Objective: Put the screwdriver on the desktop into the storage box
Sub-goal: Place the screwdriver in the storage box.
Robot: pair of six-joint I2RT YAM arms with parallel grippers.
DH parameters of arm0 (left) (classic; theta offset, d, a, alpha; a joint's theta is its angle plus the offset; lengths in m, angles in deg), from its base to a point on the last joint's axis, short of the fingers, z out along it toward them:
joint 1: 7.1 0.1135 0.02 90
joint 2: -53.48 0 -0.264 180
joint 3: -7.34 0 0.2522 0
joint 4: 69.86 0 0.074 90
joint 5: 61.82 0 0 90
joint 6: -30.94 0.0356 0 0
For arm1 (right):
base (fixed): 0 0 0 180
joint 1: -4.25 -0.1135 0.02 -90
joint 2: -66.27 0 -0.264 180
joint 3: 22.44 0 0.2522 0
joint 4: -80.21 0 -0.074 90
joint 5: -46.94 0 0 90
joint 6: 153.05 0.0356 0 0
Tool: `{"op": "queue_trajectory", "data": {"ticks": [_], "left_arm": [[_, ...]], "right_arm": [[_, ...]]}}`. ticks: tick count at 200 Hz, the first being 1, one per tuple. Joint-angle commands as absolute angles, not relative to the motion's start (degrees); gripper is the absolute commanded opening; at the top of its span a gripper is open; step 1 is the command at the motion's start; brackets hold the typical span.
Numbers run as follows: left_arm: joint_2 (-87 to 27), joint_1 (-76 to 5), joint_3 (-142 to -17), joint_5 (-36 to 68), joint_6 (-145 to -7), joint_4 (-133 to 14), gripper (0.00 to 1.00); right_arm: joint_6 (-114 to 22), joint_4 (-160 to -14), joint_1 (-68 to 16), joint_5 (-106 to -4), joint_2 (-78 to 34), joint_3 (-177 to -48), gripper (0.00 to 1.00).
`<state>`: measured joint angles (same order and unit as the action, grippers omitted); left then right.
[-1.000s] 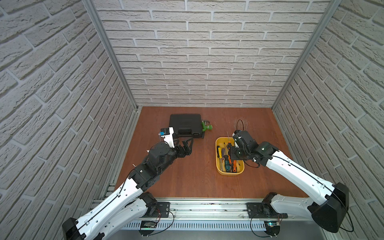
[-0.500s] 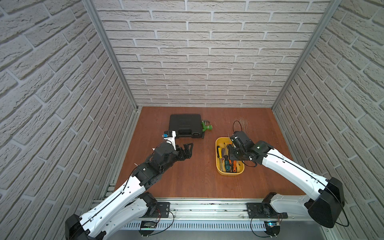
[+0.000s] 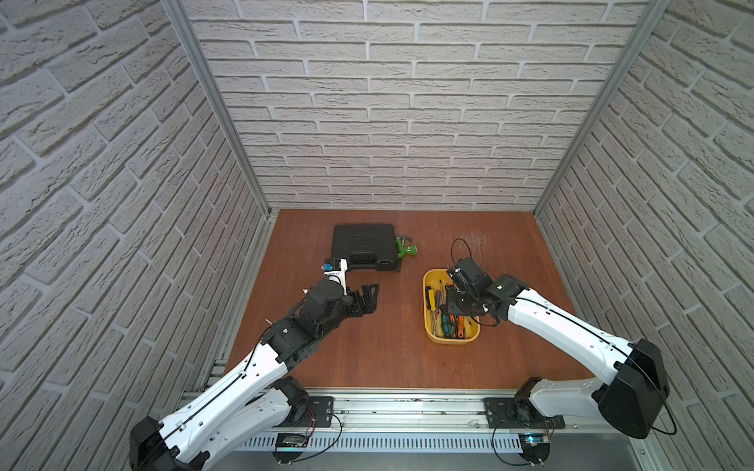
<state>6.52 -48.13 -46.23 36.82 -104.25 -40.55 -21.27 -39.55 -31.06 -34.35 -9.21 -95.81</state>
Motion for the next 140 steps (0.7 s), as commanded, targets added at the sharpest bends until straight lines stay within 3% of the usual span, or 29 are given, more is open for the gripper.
{"op": "queue_trajectory", "data": {"ticks": [1,140], "left_arm": [[5.9,-47.9,-47.7,36.3,-103.3,-41.5,0.98],[-0.2,-47.9,-49.0,32.1,-103.2,-41.3,0.98]], "right_arm": [[-19.9,-41.0,-32.0,-33.8,-9.7,-96.3,0.03],[-17.6,-42.4,-32.8,-36.0,-15.5,-95.6,0.02]]}}
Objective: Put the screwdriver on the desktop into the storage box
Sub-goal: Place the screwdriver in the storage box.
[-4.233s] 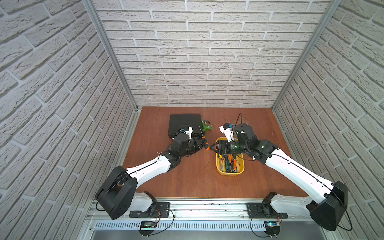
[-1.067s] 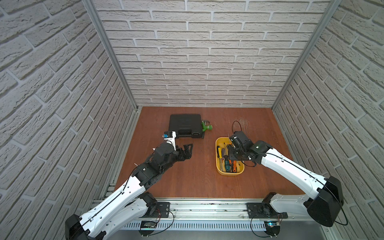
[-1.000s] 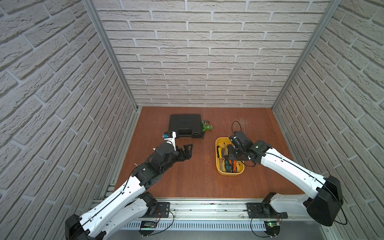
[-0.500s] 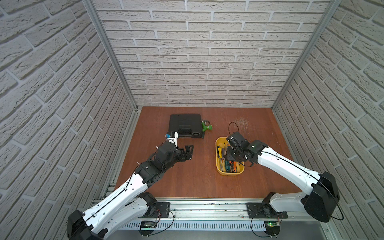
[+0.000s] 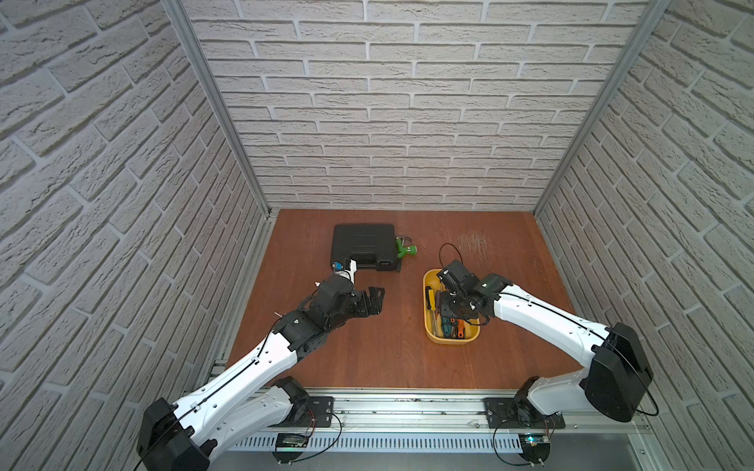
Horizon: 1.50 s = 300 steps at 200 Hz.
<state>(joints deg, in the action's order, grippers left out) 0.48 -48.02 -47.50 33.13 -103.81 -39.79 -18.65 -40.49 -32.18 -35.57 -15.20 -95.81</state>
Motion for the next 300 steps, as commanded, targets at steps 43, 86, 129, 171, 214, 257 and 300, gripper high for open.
{"op": "queue_trajectory", "data": {"ticks": [43,86,129,171,214,257,300], "left_arm": [[-3.5,-48.0,-50.4,31.3,-103.3,-40.9,0.98],[-6.5,-49.2,-51.3,31.0,-102.4,-40.5,0.98],[-9.1,-50.2,-52.3,30.6,-101.8,-40.0,0.98],[-9.6,-50.8,-52.3,30.8,-101.8,-40.1,0.98],[-9.3,-50.9,-52.3,31.2,-101.6,-39.9,0.98],[-9.5,-50.9,-52.6,31.1,-101.4,-39.9,0.98],[-9.4,-50.9,-52.4,31.0,-101.4,-40.0,0.98]], "right_arm": [[-17.3,-44.1,-32.8,-36.0,-15.4,-94.1,0.03],[-17.7,-43.8,-32.8,-36.2,-16.8,-95.1,0.02],[-17.3,-44.1,-32.8,-36.2,-16.4,-94.3,0.02],[-17.3,-44.1,-32.8,-36.3,-16.3,-94.0,0.02],[-17.3,-43.6,-32.8,-35.7,-15.3,-94.0,0.02],[-17.1,-43.8,-32.8,-35.7,-15.4,-93.8,0.02],[-17.0,-43.6,-32.8,-35.7,-15.2,-93.8,0.02]]}}
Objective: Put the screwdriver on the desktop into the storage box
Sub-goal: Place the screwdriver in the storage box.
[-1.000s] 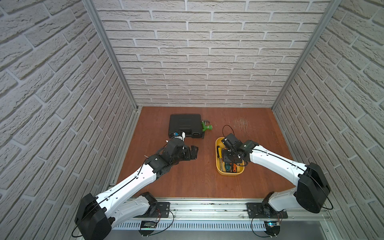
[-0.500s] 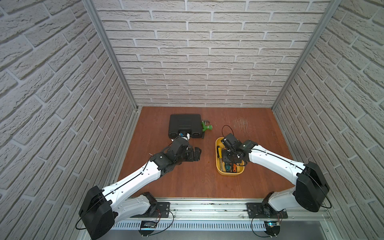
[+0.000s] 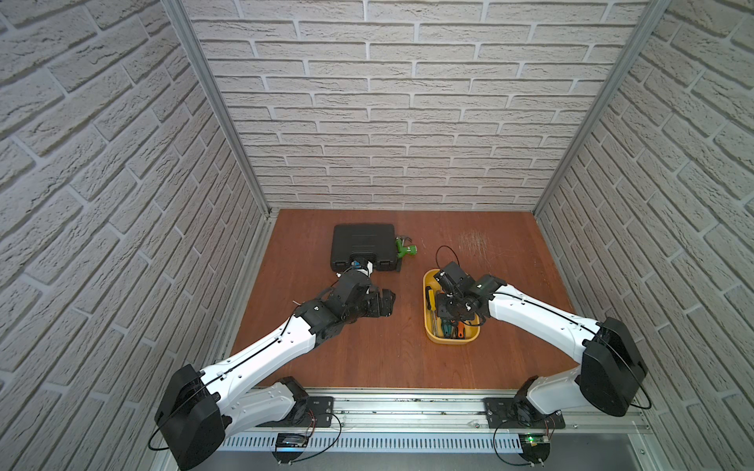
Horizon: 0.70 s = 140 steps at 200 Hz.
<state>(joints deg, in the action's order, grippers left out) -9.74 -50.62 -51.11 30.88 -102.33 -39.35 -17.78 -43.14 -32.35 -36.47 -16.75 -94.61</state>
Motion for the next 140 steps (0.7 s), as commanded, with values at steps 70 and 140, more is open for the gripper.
{"op": "queue_trajectory", "data": {"ticks": [70,140], "left_arm": [[-8.6,-50.9,-51.5,30.9,-101.5,-40.9,0.98],[-11.6,-51.0,-52.9,29.8,-101.1,-41.1,0.98]], "right_arm": [[-16.1,-43.2,-33.4,-35.5,-15.4,-93.8,0.02],[-15.7,-43.8,-33.8,-35.4,-15.3,-92.6,0.02]]}}
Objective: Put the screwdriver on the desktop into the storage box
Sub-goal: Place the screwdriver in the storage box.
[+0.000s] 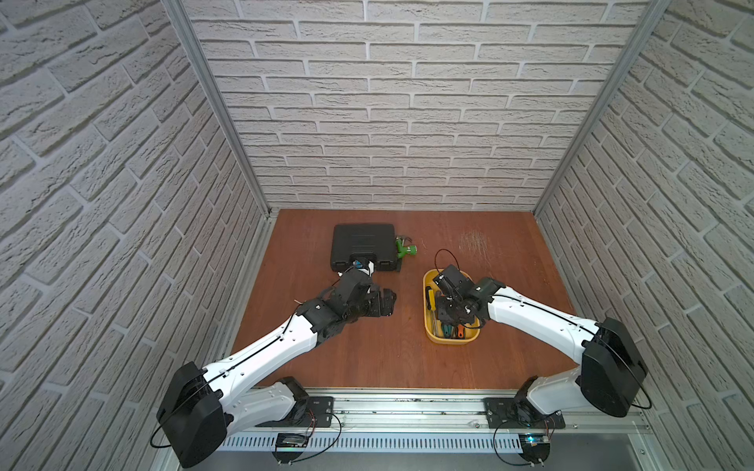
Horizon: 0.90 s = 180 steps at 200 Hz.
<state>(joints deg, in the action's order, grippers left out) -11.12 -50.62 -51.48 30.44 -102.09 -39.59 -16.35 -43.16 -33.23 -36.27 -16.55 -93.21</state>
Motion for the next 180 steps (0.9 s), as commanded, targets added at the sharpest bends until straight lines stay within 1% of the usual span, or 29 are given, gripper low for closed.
{"op": "queue_trajectory", "data": {"ticks": [1,180], "left_arm": [[-11.6,-51.0,-52.9,29.8,-101.2,-41.1,0.98],[-13.3,-51.5,-54.9,29.9,-100.5,-40.1,0.98]], "right_arm": [[-15.6,-43.8,-33.8,-35.5,-15.3,-92.6,0.02],[-16.7,-43.8,-33.9,-35.0,-16.3,-93.1,0.02]]}}
